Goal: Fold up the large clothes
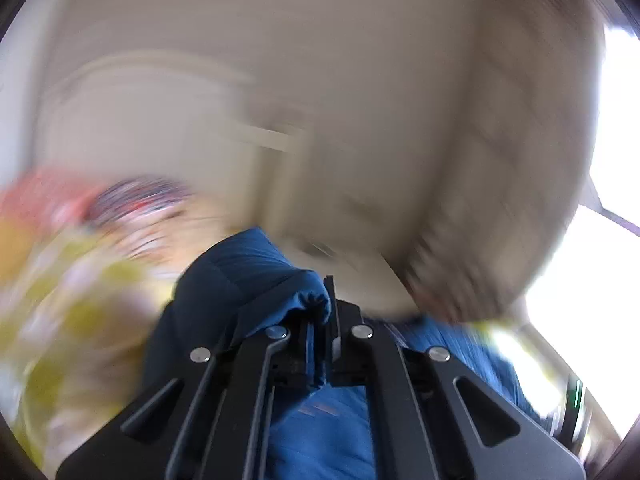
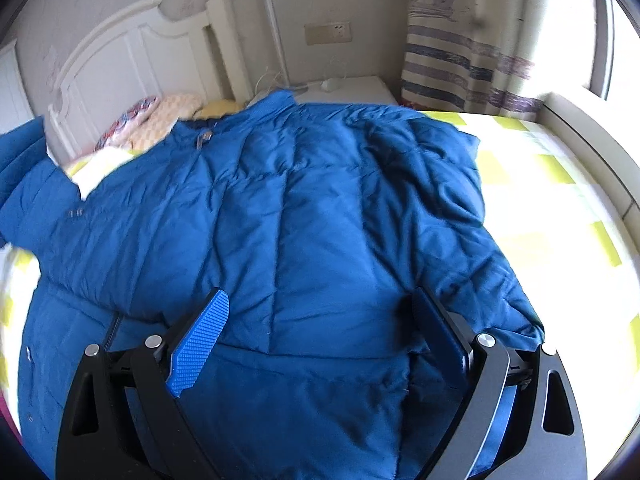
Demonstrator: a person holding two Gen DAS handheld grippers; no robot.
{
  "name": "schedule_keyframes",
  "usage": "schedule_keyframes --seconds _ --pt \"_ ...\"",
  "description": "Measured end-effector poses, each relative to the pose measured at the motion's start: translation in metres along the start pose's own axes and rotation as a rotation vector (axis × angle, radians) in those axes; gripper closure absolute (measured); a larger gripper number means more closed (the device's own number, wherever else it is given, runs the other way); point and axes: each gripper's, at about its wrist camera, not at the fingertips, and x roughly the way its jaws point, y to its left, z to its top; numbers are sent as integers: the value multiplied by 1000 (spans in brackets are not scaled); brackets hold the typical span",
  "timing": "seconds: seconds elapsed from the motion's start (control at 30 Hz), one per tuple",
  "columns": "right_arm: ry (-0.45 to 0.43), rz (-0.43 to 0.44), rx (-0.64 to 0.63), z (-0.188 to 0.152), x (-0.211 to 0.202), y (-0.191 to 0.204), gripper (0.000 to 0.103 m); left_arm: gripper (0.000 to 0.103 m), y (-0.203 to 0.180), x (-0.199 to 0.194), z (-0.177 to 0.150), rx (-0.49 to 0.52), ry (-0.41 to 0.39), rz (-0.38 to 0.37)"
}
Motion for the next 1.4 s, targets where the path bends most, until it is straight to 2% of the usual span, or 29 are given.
schedule_keyframes --seconds 0.07,0.13,0.17,0.2,0.23,0.3,0.37,0.4,0.5,0.53,0.6,0.67,0.7,0.77,0.8,0.83,0.93,1.0,1.1,1.17,1.3,1.4 --pt "-29 30 62 -1 -6 -12 16 98 -75 26 -24 158 109 -83" --pt "-51 40 113 -2 -10 -21 17 89 -121 54 -54 238 225 -92" --pt "-59 50 132 -3 -11 -25 17 78 -146 77 -82 291 317 -77" --pt "-69 70 153 -4 -13 -29 18 63 -157 90 -99 325 361 -65" --pt "-73 82 165 -5 -14 -32 18 55 -171 103 -125 381 415 -55" --pt "-78 101 182 -6 -14 -35 18 23 -188 108 -166 491 470 -33" --pt "-74 106 185 -5 -13 -36 18 18 -198 100 -182 603 427 32" --pt "-72 107 185 -3 -13 -36 18 12 -200 94 -181 614 435 33" --pt "-73 114 190 -3 -13 -37 18 11 -196 75 -171 601 490 -34" --pt "-74 118 193 -2 -13 -38 18 11 -192 60 -165 591 481 -59" --pt "-75 123 197 -2 -13 -39 18 11 -186 26 -148 567 406 -113" --pt "-72 119 194 -2 -13 -40 18 8 -161 -20 -127 494 274 -142" --pt "-72 116 191 -2 -13 -39 18 3 -146 -23 -114 446 234 -127" --pt "-69 111 186 -3 -13 -38 17 2 -103 -38 -98 282 158 -56" --pt "-68 108 184 -3 -13 -38 17 2 -70 -38 -93 146 143 5" --pt "-66 101 179 -2 -13 -36 17 2 -31 -34 -94 -18 154 87" --pt "-58 74 159 -2 -12 -31 17 9 34 -19 -115 -270 249 224" --pt "-50 46 138 -2 -11 -26 18 14 56 -9 -132 -356 279 256" --pt "-47 -17 77 -2 -12 -12 18 14 71 -6 -146 -441 229 290" --pt "-93 -70 -44 -3 -22 13 19 14 80 -9 -153 -502 173 274" --pt "-224 -74 -514 -22 -44 122 19 12 92 -27 -155 -512 100 282" --pt "-253 -90 -822 -44 -34 201 19 9 91 -35 -154 -514 65 300"
